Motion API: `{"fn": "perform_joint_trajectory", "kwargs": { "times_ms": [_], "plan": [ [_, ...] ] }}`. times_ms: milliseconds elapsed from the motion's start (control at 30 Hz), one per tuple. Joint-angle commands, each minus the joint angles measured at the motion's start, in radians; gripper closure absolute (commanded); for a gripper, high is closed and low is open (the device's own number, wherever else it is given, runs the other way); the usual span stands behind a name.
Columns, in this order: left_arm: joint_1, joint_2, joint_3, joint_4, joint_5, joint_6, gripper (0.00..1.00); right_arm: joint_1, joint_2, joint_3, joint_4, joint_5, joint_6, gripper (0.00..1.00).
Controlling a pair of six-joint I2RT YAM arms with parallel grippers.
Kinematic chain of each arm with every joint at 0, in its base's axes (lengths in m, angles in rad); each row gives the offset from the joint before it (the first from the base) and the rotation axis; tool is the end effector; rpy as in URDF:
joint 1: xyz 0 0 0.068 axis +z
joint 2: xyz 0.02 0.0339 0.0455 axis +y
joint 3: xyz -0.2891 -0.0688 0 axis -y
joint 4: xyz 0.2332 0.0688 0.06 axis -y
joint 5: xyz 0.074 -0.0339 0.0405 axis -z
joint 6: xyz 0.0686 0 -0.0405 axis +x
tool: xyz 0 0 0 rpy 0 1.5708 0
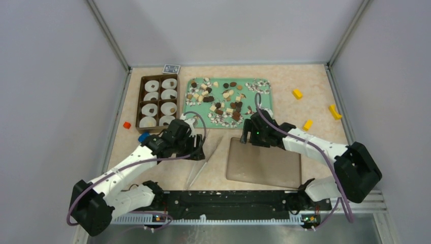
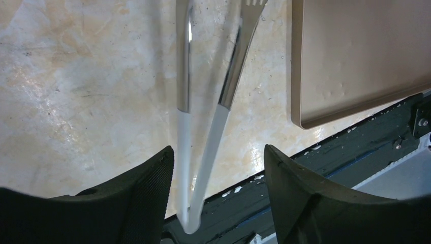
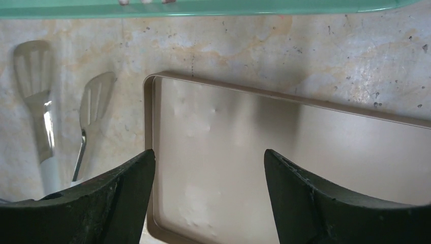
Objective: Pack the chocolate
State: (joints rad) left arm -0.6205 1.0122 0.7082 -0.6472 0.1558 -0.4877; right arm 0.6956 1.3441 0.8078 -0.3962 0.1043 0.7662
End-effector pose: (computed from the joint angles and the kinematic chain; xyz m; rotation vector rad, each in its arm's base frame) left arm 0.1480 -0.1189 0.2307 0.2398 2.6167 -0.6168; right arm 0.2125 0.1681 0.2134 0.1345 2.5570 0.4652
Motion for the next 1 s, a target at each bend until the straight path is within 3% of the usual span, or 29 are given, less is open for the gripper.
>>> {"fn": "perform_joint_trajectory", "kwargs": {
  "times_ms": [0, 67, 267, 433, 600, 800, 967],
  "plan": [
    [-0.004, 0.006, 0.048, 0.006, -0.003, 0.011, 0.25, 0.017, 0.028, 0.047, 0.033, 0.074, 0.010, 0.23],
    [-0.004, 0.002, 0.075, -0.012, -0.007, 0.023, 0.21, 0.018, 0.028, 0.052, 0.010, 0.106, 0.002, 0.23],
    [-0.048, 0.069, 0.180, 0.044, 0.052, 0.060, 0.23, -0.031, -0.089, 0.013, -0.028, 0.230, -0.003, 0.23],
    [-0.219, 0.294, 0.349, 0.085, -0.029, 0.122, 0.24, -0.256, -0.250, -0.044, -0.066, 0.146, -0.024, 0.23],
    [-0.321, 0.626, 0.590, 0.090, -0.038, 0.312, 0.20, -0.490, -0.435, -0.095, -0.073, 0.014, -0.066, 0.23],
    [-0.376, 0.914, 0.844, 0.065, -0.056, 0.507, 0.18, -0.544, -0.553, -0.053, -0.190, 0.101, -0.052, 0.23],
    [-0.392, 1.020, 0.953, 0.109, -0.057, 0.567, 0.19, -0.562, -0.627, -0.031, -0.251, 0.152, -0.041, 0.23]
  ]
}}
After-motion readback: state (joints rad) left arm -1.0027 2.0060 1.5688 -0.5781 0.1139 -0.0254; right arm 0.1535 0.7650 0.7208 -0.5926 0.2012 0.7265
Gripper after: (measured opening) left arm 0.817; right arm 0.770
